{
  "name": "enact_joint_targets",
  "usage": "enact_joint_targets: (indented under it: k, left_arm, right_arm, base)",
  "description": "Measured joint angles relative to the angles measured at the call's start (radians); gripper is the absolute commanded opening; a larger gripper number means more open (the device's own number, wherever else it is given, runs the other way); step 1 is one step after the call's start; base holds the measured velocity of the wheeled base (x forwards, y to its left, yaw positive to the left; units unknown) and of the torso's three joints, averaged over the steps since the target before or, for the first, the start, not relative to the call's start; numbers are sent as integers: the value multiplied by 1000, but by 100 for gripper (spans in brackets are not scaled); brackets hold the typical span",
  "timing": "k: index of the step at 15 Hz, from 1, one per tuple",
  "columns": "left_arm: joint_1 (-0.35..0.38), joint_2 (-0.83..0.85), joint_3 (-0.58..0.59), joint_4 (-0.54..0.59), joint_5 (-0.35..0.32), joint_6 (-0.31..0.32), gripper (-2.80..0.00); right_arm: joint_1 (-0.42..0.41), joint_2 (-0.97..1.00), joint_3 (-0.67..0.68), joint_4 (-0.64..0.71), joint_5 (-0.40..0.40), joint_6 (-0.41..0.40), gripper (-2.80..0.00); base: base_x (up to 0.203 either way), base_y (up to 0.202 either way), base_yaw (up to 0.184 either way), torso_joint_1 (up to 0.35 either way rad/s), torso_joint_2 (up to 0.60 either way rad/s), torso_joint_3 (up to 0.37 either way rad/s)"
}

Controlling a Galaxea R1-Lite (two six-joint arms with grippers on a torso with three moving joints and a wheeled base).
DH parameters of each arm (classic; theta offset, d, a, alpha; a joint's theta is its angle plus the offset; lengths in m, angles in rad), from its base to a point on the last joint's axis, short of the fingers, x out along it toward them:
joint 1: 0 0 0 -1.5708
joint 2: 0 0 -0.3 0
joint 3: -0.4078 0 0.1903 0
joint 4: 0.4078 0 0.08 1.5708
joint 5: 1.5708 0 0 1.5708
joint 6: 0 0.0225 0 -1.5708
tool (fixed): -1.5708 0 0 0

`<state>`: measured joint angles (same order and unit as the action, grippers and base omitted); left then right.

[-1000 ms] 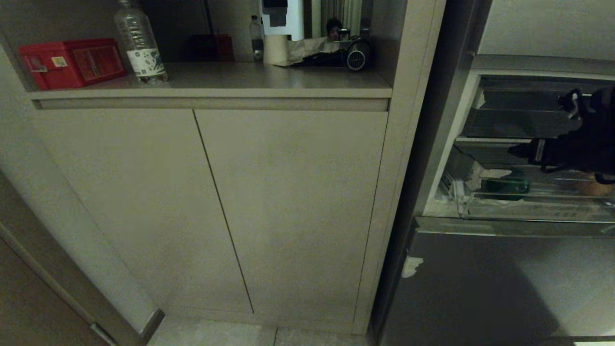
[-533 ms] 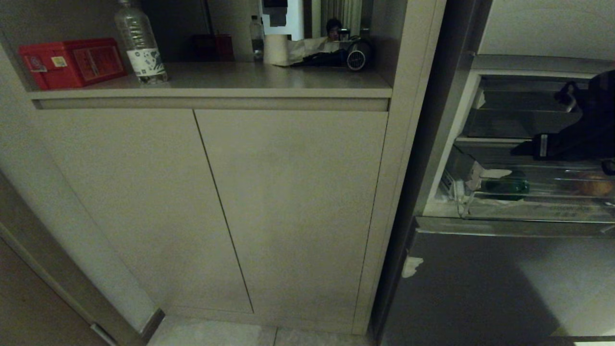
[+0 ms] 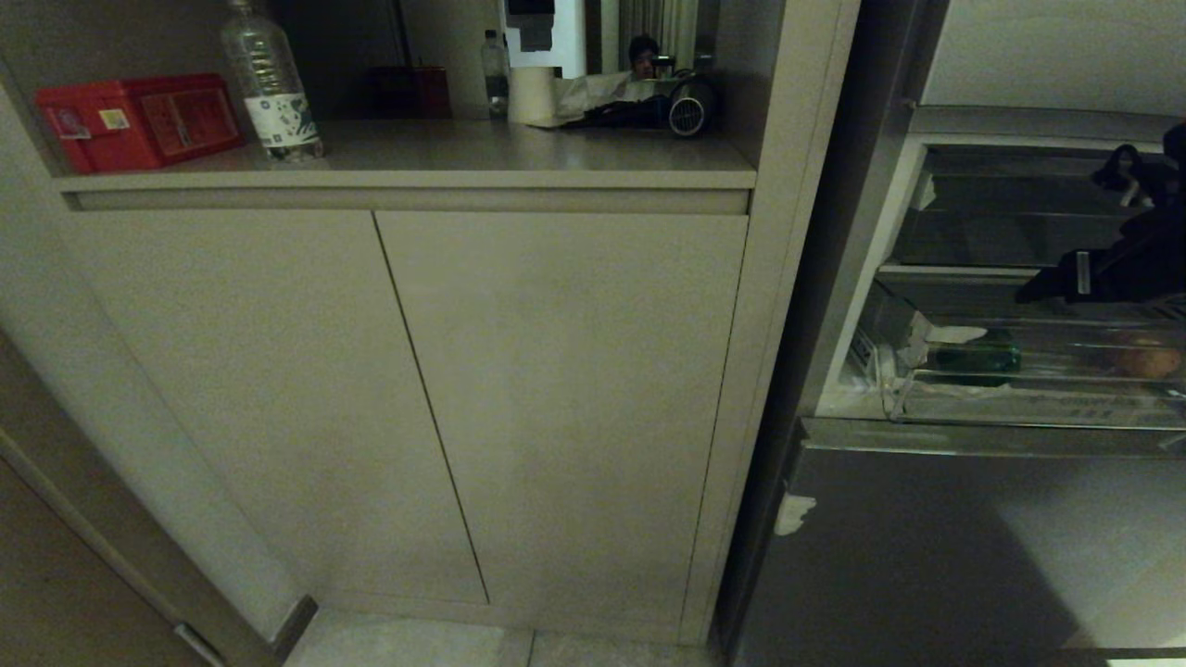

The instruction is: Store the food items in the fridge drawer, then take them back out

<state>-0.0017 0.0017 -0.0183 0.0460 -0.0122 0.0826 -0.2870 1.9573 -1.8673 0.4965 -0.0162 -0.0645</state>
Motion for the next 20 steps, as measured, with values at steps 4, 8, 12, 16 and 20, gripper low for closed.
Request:
enact_joint_targets:
  k: [4, 8, 12, 16, 20]
  left_arm:
    - [0, 0, 0, 0, 0, 0, -280]
    - [0, 0, 0, 0, 0, 0, -280]
    - [0, 0, 0, 0, 0, 0, -280]
    - [0, 0, 0, 0, 0, 0, -280]
    - [0, 0, 0, 0, 0, 0, -280]
  right_arm:
    - [-2, 48, -17, -18, 0, -9, 0]
    - [-3, 65, -21, 20, -1, -31, 0]
    - [-8, 52, -35, 129, -1, -44, 0]
    - [-21, 15, -41, 269, 0, -49, 0]
    - [-41, -22, -31, 322, 1, -53, 0]
  base:
    - [0, 0, 0, 0, 0, 0]
    - [0, 0, 0, 0, 0, 0]
    - [0, 0, 0, 0, 0, 0]
    - [0, 0, 0, 0, 0, 0]
    - [0, 0, 0, 0, 0, 0]
